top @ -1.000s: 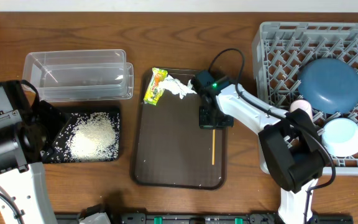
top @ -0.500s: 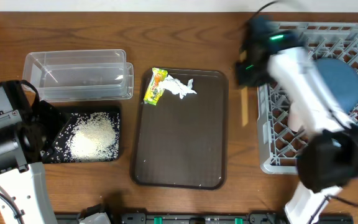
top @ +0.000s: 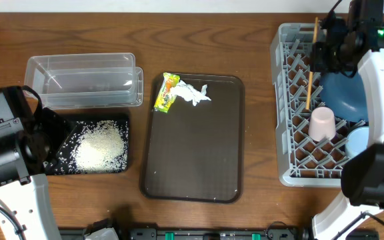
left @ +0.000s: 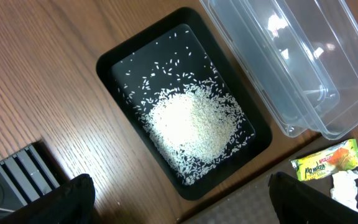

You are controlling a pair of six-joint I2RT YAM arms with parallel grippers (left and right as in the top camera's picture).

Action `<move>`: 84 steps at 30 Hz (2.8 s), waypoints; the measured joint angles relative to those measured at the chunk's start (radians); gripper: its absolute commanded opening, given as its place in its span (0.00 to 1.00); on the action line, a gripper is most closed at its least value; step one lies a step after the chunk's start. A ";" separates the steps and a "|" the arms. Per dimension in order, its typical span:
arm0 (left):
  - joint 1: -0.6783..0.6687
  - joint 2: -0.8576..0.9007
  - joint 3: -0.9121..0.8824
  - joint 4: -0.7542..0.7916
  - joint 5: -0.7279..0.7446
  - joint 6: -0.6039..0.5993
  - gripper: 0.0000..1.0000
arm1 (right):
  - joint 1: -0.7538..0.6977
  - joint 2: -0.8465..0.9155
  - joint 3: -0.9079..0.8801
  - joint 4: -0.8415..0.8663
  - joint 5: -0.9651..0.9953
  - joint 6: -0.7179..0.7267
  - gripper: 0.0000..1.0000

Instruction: Sort waste into correct bins and load items into the dishwasher rack

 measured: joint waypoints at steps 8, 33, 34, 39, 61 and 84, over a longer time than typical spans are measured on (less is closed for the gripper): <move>0.000 0.000 0.000 0.000 0.000 0.000 0.92 | 0.024 0.090 -0.002 0.011 -0.045 -0.002 0.72; 0.000 0.000 0.000 0.000 0.000 0.000 0.92 | 0.038 -0.349 -0.008 -0.313 0.124 0.306 0.99; 0.000 0.000 0.000 0.000 0.000 0.000 0.92 | 0.022 -0.363 -0.008 -0.323 0.176 0.327 0.99; 0.000 0.000 0.000 0.000 0.000 0.000 0.92 | -0.096 -0.389 -0.008 -0.351 0.433 0.383 0.99; -0.004 0.000 0.000 -0.015 0.259 -0.113 0.92 | -0.195 -0.389 -0.008 -0.366 0.558 0.409 0.99; -0.654 0.536 0.238 0.280 0.334 0.312 0.92 | -0.196 -0.389 -0.008 -0.367 0.558 0.409 0.99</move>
